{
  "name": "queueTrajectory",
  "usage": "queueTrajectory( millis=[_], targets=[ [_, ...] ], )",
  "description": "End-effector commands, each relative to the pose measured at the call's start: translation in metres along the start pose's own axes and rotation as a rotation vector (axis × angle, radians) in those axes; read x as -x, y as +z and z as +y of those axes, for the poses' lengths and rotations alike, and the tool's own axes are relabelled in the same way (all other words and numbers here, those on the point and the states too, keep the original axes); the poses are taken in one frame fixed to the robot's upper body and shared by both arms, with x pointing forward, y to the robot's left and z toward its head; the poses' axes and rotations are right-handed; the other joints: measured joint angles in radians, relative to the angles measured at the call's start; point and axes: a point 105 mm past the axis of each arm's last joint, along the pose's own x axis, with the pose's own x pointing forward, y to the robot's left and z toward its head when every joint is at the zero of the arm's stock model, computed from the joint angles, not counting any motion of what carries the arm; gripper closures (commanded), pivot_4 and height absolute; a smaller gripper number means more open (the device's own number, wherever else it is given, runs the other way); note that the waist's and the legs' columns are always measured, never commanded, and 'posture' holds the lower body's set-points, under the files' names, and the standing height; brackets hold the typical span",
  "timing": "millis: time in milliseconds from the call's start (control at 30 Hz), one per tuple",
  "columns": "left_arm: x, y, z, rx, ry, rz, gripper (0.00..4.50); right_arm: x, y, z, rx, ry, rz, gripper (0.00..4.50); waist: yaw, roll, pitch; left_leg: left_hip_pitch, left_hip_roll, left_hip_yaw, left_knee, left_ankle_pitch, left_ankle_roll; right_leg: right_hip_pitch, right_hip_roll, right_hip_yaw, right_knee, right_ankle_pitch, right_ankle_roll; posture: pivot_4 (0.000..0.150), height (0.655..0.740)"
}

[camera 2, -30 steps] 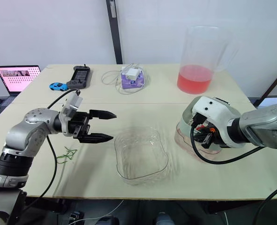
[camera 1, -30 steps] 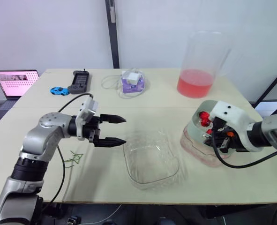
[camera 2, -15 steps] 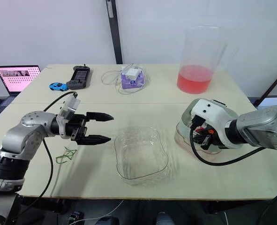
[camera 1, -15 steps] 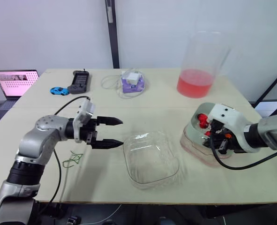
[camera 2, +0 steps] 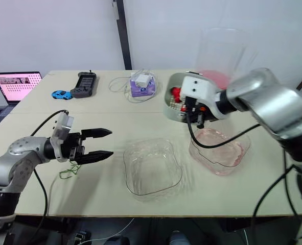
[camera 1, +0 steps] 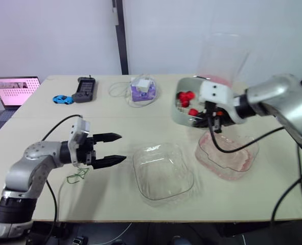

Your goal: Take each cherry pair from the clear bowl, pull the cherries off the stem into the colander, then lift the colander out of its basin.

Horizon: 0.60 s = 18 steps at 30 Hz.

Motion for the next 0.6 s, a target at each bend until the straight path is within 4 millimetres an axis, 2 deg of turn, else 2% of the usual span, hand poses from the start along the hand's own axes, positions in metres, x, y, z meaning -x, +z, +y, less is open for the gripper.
queueTrajectory(
  millis=[33, 167, 333, 567, 600],
  targets=[
    [0.008, 0.014, -0.004, -0.055, 0.040, -0.031, 0.00, -0.001, 0.008, -0.012, 0.090, 0.030, 0.002, 4.28, 0.004, 0.000, 0.000, -0.001, 0.000, 0.000, 0.000, 0.000, 0.000, 0.000, 0.000, -0.001, 0.000, 0.000, 0.000, 0.150, 0.7332],
    [0.018, 0.011, -0.013, -0.051, 0.097, -0.017, 0.00, -0.034, -0.002, -0.018, 0.097, 0.136, 0.016, 4.28, 0.001, 0.000, 0.000, 0.000, 0.000, 0.000, 0.001, 0.000, 0.000, 0.000, -0.001, -0.001, 0.000, 0.000, 0.000, 0.150, 0.7332],
    [0.026, 0.012, -0.018, -0.050, 0.137, -0.009, 0.00, -0.059, -0.025, -0.020, 0.095, 0.190, 0.063, 4.28, 0.003, 0.000, 0.000, 0.000, 0.000, 0.000, 0.000, 0.000, -0.001, 0.000, -0.001, -0.001, 0.001, 0.000, 0.000, 0.150, 0.7332],
    [0.027, 0.012, -0.020, -0.045, 0.153, -0.003, 0.00, -0.071, -0.035, -0.024, 0.081, 0.213, 0.078, 4.28, 0.000, 0.000, 0.000, 0.000, 0.000, 0.000, 0.000, 0.001, -0.001, 0.000, -0.001, -0.001, 0.001, 0.000, 0.000, 0.150, 0.7332],
    [0.026, 0.012, -0.020, -0.043, 0.152, -0.003, 0.00, -0.070, -0.035, -0.025, 0.075, 0.210, 0.078, 3.78, 0.000, 0.000, 0.000, 0.000, 0.000, 0.000, 0.000, 0.001, -0.001, 0.000, -0.001, -0.001, 0.001, 0.000, 0.000, 0.150, 0.7332]
  ],
)
